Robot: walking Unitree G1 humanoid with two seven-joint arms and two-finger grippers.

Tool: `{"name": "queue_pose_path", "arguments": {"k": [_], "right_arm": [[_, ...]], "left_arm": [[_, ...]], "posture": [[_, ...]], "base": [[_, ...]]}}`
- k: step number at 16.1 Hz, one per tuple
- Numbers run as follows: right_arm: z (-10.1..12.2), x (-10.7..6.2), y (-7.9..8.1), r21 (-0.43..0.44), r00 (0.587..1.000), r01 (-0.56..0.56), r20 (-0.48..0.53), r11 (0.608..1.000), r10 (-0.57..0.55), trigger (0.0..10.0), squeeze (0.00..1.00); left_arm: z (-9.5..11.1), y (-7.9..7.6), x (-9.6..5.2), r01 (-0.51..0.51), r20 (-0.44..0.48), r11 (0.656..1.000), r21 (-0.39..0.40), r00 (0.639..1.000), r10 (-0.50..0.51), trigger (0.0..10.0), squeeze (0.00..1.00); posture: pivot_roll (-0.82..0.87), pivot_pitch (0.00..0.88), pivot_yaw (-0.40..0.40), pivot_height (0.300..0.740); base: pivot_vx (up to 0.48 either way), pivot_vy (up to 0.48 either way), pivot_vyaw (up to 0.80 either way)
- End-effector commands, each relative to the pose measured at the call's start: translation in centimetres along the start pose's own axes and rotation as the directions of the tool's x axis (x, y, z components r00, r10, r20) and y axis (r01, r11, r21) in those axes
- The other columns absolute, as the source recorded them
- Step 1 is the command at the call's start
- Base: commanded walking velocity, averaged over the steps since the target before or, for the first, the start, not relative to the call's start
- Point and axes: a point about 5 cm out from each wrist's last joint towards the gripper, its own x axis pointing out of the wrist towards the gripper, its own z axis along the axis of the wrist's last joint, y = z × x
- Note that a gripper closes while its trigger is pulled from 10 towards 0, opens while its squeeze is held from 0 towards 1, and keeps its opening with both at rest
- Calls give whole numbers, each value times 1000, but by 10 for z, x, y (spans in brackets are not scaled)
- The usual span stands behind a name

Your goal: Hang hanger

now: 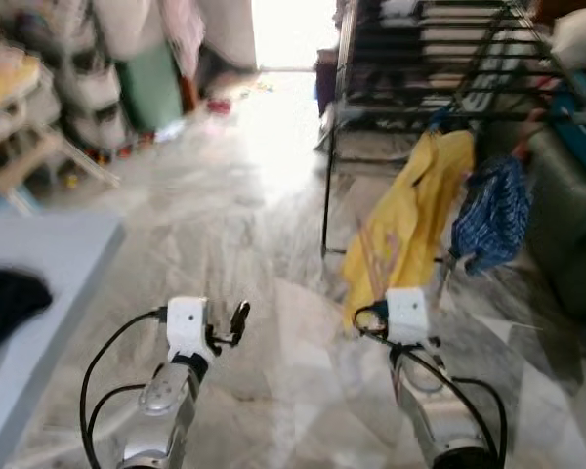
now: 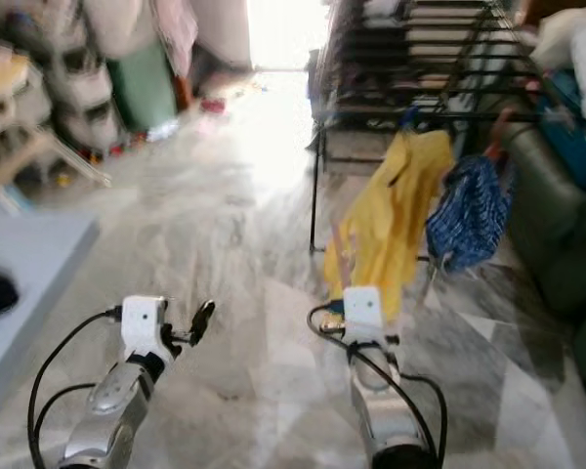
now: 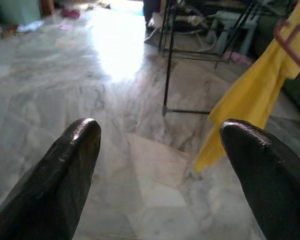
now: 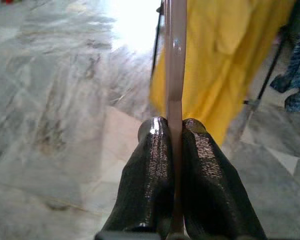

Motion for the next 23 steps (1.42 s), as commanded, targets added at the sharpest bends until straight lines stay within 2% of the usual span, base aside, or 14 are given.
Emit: {"name": "queue_pose_path", "arguments": {"k": [1,11,15,18,23], "right_arm": [[5,1,-12,-7,999,34,21,999,-34,10000,0],[5,-1,-15,-4,998,50,32,999,-50,10000,0],[-10,-16,-16,-23,998,59,14,998,-58,10000,0],[-17,-24,-17,-91,999,49,29,995,-46,10000,0],[8,-6,-16,-31,998,28,55,999,-26,10000,0]], "left_arm": [[3,-10,4,40,10,999,3,999,-40,10000,0],[2,-16,4,67,8,998,1,998,-67,10000,0],[0,-19,5,82,-9,996,-24,997,-82,10000,0],[0,-20,5,89,-10,996,-23,996,-89,10000,0],[4,-28,12,155,-15,988,-3,988,-155,10000,0]], "posture": [[-171,0,62,740],[-178,0,68,740],[-185,0,72,740],[-194,0,81,740],[-202,0,101,740]], "base": [[458,0,0],[450,0,0],[0,0,0],[0,0,0],[0,0,0]]}}
